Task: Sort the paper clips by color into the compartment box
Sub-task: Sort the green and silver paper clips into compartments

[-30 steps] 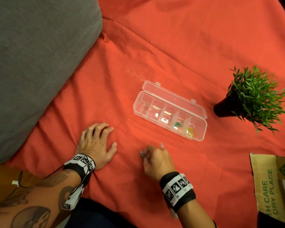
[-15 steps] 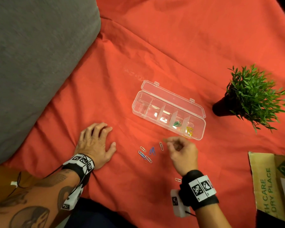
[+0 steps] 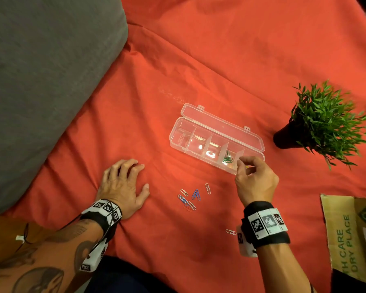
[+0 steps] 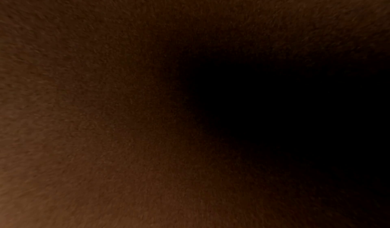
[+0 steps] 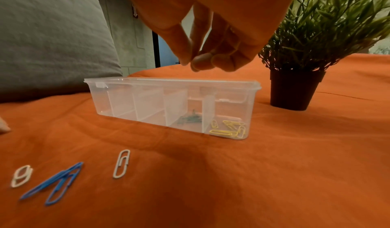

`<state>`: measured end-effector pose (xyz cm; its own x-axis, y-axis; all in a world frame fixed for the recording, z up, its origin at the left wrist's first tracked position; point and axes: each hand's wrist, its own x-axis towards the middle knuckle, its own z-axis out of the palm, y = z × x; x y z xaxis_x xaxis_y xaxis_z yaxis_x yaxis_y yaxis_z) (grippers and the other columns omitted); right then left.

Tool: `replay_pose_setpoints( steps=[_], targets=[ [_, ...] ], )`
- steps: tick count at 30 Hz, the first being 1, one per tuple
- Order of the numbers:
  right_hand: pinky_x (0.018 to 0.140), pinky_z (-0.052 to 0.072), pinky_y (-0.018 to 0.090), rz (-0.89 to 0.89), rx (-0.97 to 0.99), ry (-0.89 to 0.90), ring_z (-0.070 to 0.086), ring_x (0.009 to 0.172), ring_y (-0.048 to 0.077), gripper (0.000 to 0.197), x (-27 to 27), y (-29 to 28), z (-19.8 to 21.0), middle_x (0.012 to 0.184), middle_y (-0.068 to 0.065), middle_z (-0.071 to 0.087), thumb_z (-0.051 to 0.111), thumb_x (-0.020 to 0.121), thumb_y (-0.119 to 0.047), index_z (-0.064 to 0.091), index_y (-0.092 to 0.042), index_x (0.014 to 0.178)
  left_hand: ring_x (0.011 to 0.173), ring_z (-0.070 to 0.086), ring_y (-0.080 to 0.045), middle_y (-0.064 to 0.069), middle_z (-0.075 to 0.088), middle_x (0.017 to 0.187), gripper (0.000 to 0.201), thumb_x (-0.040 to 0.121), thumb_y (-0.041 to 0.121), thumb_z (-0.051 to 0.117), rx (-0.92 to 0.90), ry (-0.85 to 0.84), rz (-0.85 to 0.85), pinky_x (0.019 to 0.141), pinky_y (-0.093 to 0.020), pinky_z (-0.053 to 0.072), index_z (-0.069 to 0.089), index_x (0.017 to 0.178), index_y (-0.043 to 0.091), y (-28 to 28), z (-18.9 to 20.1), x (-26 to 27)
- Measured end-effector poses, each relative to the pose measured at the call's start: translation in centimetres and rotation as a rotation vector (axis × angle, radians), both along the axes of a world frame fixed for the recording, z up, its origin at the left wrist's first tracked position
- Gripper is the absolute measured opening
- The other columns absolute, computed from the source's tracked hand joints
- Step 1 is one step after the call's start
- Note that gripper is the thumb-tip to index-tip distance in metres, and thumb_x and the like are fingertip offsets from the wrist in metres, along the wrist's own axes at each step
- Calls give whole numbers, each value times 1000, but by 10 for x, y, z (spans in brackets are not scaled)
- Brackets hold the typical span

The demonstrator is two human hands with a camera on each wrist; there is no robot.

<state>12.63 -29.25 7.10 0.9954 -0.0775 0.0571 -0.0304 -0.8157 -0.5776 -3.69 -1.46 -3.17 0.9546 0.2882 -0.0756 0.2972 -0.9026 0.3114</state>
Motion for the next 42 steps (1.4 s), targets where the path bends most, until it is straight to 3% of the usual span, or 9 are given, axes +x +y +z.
replay_pose_setpoints(
  steps=[6, 9, 14, 18, 22, 29, 33, 37, 42],
  targets=[
    [59, 39, 6, 151, 49, -61, 61, 63, 9, 13, -29, 6, -1, 57, -9, 60, 72, 76, -9, 69, -22, 77, 133, 45, -31, 1, 49, 142, 63, 80, 58, 51, -7, 6, 2, 104, -55, 39, 54, 133, 24, 0, -1, 0],
    [58, 44, 16, 271, 35, -2, 57, 55, 9, 14, -45, 10, -11, 59, -9, 59, 71, 73, -8, 67, -21, 76, 133, 44, -31, 1, 49, 142, 62, 80, 58, 51, -5, 3, 1, 104, -55, 39, 54, 133, 24, 0, -1, -1],
    [72, 51, 32, 480, -156, 246, 62, 78, 18, 21, -58, 16, -38, 91, -6, 64, 65, 73, -13, 67, -25, 90, 133, 43, -30, 1, 50, 142, 62, 81, 59, 50, 0, 6, 0, 104, -53, 38, 55, 132, 24, 0, 1, 0],
    [67, 50, 39, 355, -282, 288, 62, 80, 37, 14, -62, 28, -48, 93, 9, 62, 59, 75, -8, 65, -12, 88, 134, 41, -28, 2, 49, 142, 62, 81, 59, 50, 16, 20, -4, 105, -51, 35, 54, 133, 25, 1, 1, -1],
    [63, 44, 39, 301, -293, 286, 60, 76, 41, 12, -68, 42, -50, 85, 15, 60, 55, 72, 0, 57, -7, 82, 135, 40, -28, 2, 49, 142, 62, 82, 59, 50, 12, 30, -6, 106, -52, 36, 54, 133, 25, 0, 1, 1],
    [63, 47, 34, 333, -167, 393, 63, 73, 30, 14, -59, 39, -43, 74, -1, 67, 51, 70, -7, 54, -19, 77, 134, 42, -30, 1, 50, 142, 63, 81, 59, 50, 10, 25, -3, 105, -52, 36, 54, 133, 24, 0, 1, 1],
    [58, 39, 17, 278, 32, 150, 54, 57, 13, 17, -44, 36, -27, 63, -6, 57, 59, 70, -2, 58, -19, 73, 134, 42, -30, 1, 50, 142, 63, 81, 59, 50, 4, 23, -4, 106, -52, 36, 53, 134, 24, 0, 0, 0],
    [61, 41, 21, 222, 70, -49, 55, 60, 11, 20, -22, 38, -12, 72, -6, 61, 59, 75, -2, 64, -21, 74, 134, 42, -29, 1, 49, 142, 63, 81, 59, 50, -2, 22, -3, 106, -52, 37, 53, 133, 24, 1, 1, 1],
    [61, 48, 22, 192, 74, -63, 57, 58, 7, 18, -9, 38, -13, 84, -7, 64, 62, 81, -6, 69, -23, 83, 133, 42, -29, 2, 49, 141, 62, 81, 58, 51, -4, 9, -7, 105, -52, 37, 54, 132, 24, 1, 1, 0]
  ],
)
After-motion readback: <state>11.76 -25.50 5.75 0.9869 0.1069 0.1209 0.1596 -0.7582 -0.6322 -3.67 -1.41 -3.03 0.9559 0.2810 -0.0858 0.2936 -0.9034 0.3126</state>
